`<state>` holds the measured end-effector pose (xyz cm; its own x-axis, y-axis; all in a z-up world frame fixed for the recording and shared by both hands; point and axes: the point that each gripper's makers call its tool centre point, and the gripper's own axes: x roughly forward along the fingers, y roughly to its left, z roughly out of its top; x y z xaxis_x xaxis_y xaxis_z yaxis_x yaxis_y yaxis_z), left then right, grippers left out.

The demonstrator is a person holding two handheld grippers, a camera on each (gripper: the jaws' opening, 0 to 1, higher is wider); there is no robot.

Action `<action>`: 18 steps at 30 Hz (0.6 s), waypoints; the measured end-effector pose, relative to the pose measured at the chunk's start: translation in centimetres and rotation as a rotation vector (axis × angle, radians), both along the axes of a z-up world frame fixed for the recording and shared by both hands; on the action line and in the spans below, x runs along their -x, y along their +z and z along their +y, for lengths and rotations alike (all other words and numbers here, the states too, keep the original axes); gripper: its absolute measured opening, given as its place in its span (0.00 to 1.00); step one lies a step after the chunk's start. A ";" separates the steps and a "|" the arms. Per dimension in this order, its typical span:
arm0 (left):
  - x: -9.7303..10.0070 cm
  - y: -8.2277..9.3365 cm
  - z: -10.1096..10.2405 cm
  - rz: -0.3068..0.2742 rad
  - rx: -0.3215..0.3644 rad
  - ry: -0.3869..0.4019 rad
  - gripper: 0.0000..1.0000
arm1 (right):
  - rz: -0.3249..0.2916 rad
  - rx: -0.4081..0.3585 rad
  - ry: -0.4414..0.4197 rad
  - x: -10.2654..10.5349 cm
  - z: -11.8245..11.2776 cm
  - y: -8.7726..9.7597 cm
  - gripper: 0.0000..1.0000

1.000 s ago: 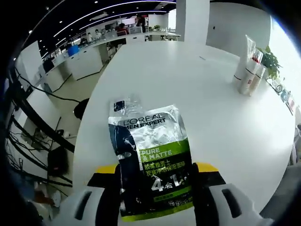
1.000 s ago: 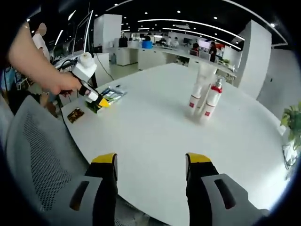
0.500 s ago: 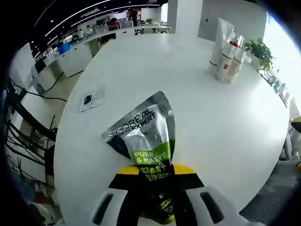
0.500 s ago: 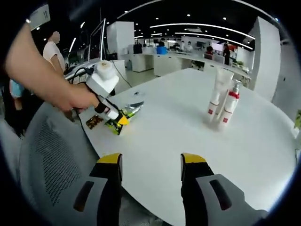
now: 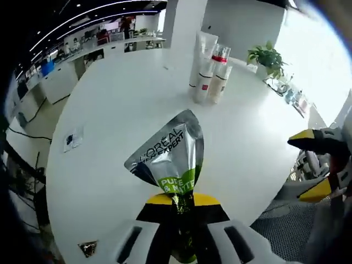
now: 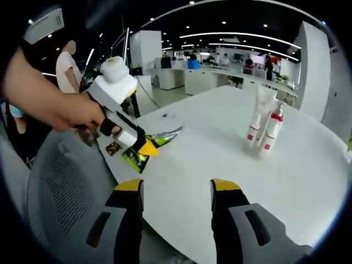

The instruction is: Arrange the skincare products in the storage area until every visible bottle or jar stands upright without overlapping.

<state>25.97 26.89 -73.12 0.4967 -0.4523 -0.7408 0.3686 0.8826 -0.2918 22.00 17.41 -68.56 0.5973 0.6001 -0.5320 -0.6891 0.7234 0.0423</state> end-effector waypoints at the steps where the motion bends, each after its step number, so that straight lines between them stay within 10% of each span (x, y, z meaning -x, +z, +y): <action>1: 0.2 0.8 -0.6 -0.001 0.034 -0.008 0.08 | 0.028 -0.009 0.013 0.3 0.2 -0.3 0.47; 4: 0.6 3.5 -2.1 -0.057 0.117 -0.031 0.08 | 0.068 -0.031 0.028 0.6 0.4 -0.4 0.50; 7: 1.1 5.5 -3.0 -0.087 0.177 -0.072 0.08 | 0.148 -0.207 0.038 1.3 1.3 1.7 0.49; 14: 3.0 7.8 -2.7 -0.152 0.191 -0.157 0.09 | 0.276 -0.566 -0.079 0.4 2.3 8.2 0.47; 18: 4.2 8.7 -2.6 -0.216 0.138 -0.254 0.09 | 0.357 -0.647 -0.163 -0.4 3.7 8.5 0.49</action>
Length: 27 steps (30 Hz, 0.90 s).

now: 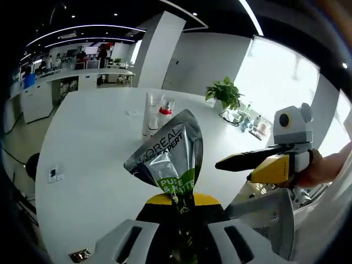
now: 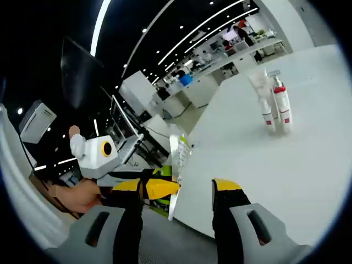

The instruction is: Arrange the skincare products in the storage area until every visible bottle or jar stands upright without overlapping.

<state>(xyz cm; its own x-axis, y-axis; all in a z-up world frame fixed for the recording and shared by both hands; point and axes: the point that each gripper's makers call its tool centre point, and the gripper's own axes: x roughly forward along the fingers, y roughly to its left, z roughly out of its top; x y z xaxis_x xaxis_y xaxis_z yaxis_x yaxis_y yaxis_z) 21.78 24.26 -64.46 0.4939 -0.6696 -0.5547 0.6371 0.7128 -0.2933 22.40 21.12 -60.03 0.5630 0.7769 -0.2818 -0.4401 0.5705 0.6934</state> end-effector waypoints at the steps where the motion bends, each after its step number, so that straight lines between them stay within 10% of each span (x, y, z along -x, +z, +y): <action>1: 0.2 0.2 -0.1 -0.009 -0.002 -0.006 0.09 | -0.006 -0.005 0.009 0.0 0.6 0.0 0.49; 5: 1.2 1.1 -0.5 -0.087 -0.049 -0.079 0.09 | 0.052 -0.057 -0.011 -0.2 2.9 0.0 0.43; 9: 1.4 1.9 -1.1 -0.182 -0.094 -0.131 0.10 | 0.078 -0.071 -0.105 -1.1 2.3 0.1 0.16; 16: 1.7 2.1 -0.7 -0.177 -0.045 -0.129 0.15 | 0.088 -0.091 -0.004 -0.4 2.9 0.7 0.12; 24: 1.5 2.3 0.4 -0.048 0.197 -0.034 0.51 | 0.085 -0.168 0.054 -0.7 2.2 2.0 0.10; 27: 2.3 3.4 -0.3 0.106 0.405 -0.062 0.51 | 0.071 -0.205 0.138 -0.1 2.7 2.9 0.10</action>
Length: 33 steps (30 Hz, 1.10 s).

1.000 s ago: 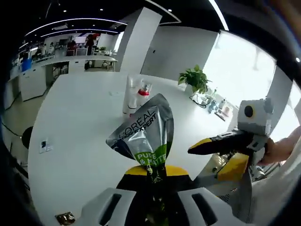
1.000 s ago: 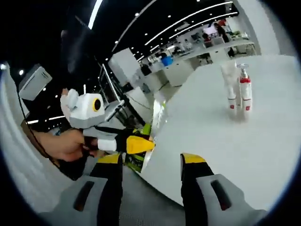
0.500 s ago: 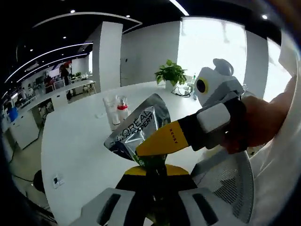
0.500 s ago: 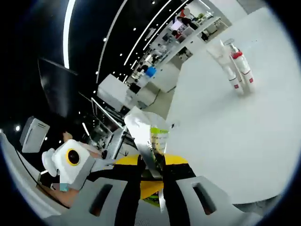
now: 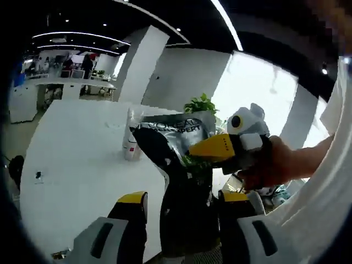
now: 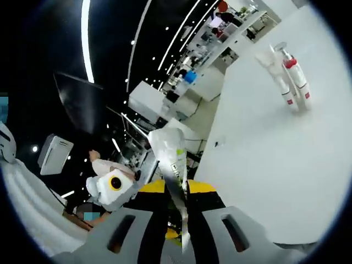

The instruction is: Arrange the skincare products in the storage area until every visible bottle or jar stands upright without overlapping.

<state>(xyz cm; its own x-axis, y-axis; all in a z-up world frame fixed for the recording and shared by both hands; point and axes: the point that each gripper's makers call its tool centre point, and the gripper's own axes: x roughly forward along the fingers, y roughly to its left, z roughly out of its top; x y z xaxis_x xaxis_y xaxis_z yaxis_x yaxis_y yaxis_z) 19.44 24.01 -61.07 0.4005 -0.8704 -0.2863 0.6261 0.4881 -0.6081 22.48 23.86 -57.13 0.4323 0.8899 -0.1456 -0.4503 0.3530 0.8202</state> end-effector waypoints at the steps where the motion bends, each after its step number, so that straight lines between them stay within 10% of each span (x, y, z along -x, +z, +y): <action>1: 0.1 0.7 -0.2 0.044 0.085 -0.010 0.51 | -0.010 -0.007 0.022 0.2 0.1 0.2 0.10; 3: -0.4 3.3 -0.3 0.160 0.335 0.002 0.49 | -0.038 -0.055 0.086 1.0 0.8 1.3 0.10; 9: 0.5 4.5 -0.5 0.205 0.422 -0.100 0.39 | -0.034 -0.157 0.156 1.5 1.8 2.7 0.10; 13: 1.4 6.1 -0.8 0.341 0.548 -0.146 0.25 | -0.025 -0.200 0.182 1.6 1.9 3.1 0.10; 22: -0.9 5.9 1.1 0.317 0.564 -0.021 0.03 | 0.010 -0.257 0.145 0.3 1.3 3.3 0.05; 33: -0.4 6.3 2.0 0.277 0.588 -0.001 0.02 | -0.014 -0.296 0.144 0.6 1.9 4.2 0.02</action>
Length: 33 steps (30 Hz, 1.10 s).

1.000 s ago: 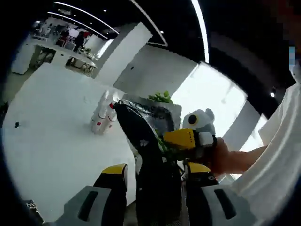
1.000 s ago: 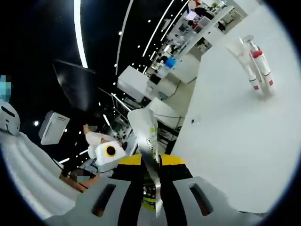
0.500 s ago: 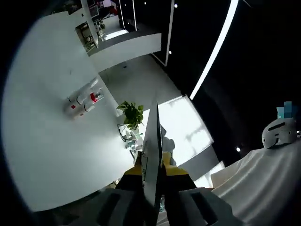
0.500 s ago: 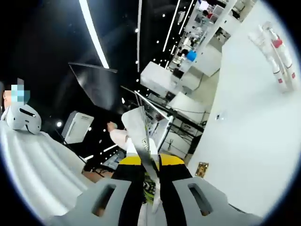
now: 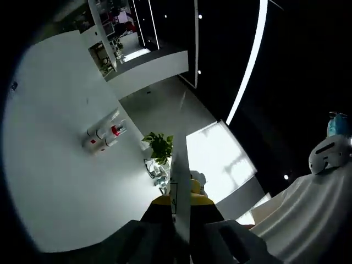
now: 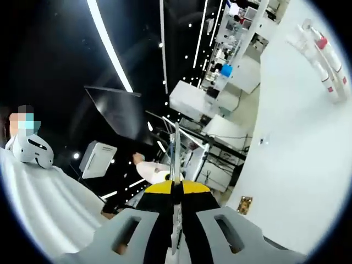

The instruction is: Arrange the skincare products in the storage area until every visible bottle or jar stands upright without overlapping.

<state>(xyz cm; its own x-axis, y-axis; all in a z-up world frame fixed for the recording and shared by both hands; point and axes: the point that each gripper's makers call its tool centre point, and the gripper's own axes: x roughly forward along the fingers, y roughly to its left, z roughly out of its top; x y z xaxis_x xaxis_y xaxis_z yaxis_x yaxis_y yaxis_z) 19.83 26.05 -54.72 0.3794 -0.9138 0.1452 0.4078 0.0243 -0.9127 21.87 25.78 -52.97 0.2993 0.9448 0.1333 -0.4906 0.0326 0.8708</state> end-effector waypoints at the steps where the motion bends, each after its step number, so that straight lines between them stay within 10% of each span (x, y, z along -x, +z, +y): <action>1: 0.2 0.0 0.1 0.003 0.001 0.001 0.02 | -0.003 0.004 0.004 0.1 0.1 0.0 0.02; 13: 0.0 0.3 0.2 -0.007 0.005 0.025 0.02 | 0.020 0.010 0.016 -0.1 0.0 0.1 0.03; 17: -0.6 0.7 1.0 0.000 0.036 0.067 0.02 | -0.004 0.039 -0.047 -1.0 -0.2 0.1 0.19; 33: -0.3 -0.6 0.1 0.044 0.018 0.062 0.02 | 0.055 0.058 0.023 0.9 -0.5 -1.6 0.00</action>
